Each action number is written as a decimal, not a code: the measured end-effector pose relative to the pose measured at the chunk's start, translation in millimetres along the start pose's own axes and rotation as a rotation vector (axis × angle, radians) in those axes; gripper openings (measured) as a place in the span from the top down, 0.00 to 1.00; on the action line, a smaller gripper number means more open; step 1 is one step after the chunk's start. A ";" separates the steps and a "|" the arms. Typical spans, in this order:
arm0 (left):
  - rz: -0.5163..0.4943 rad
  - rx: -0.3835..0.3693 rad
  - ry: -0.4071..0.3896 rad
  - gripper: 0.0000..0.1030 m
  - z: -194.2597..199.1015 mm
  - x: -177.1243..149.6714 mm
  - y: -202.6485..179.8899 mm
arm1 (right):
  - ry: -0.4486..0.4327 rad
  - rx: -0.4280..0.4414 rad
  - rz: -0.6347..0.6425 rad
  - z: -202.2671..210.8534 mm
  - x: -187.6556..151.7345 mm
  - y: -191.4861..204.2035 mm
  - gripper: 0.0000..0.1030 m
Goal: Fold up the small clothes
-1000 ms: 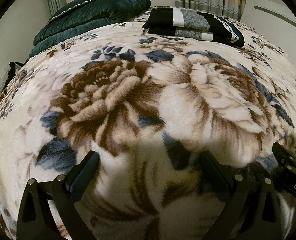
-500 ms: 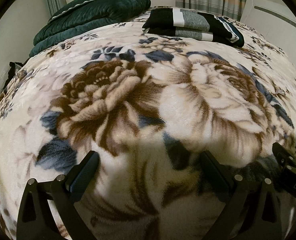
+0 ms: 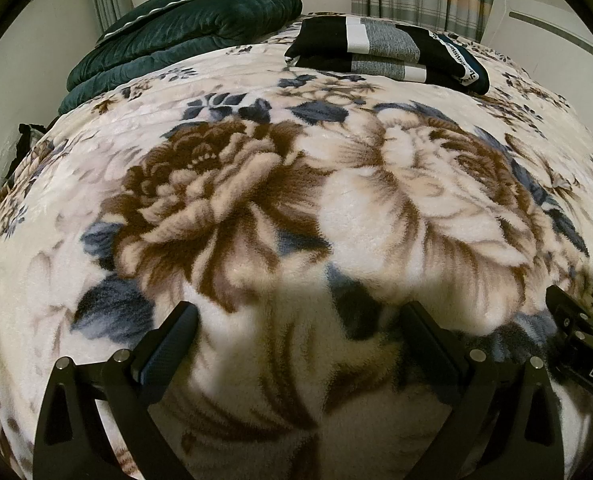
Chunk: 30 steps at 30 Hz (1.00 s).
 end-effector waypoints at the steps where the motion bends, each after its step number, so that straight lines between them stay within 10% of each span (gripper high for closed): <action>1: 0.000 0.000 0.000 0.00 -0.2 0.1 -0.2 | -0.001 -0.001 0.000 0.0 -0.5 0.2 0.00; 30: 0.016 0.000 -0.008 0.00 -0.2 1.3 -2.3 | -0.003 -0.001 0.001 0.0 -0.4 0.1 0.00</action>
Point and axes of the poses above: each gripper's, at about its wrist camera, not at the fingertips, and z roughly against the way its jaws point, y to its left, x to its top, the point moved 8 cm from there along -z, roughly the way its jaws point, and after that the axes turned 10 degrees about y, right-handed, at the moved point
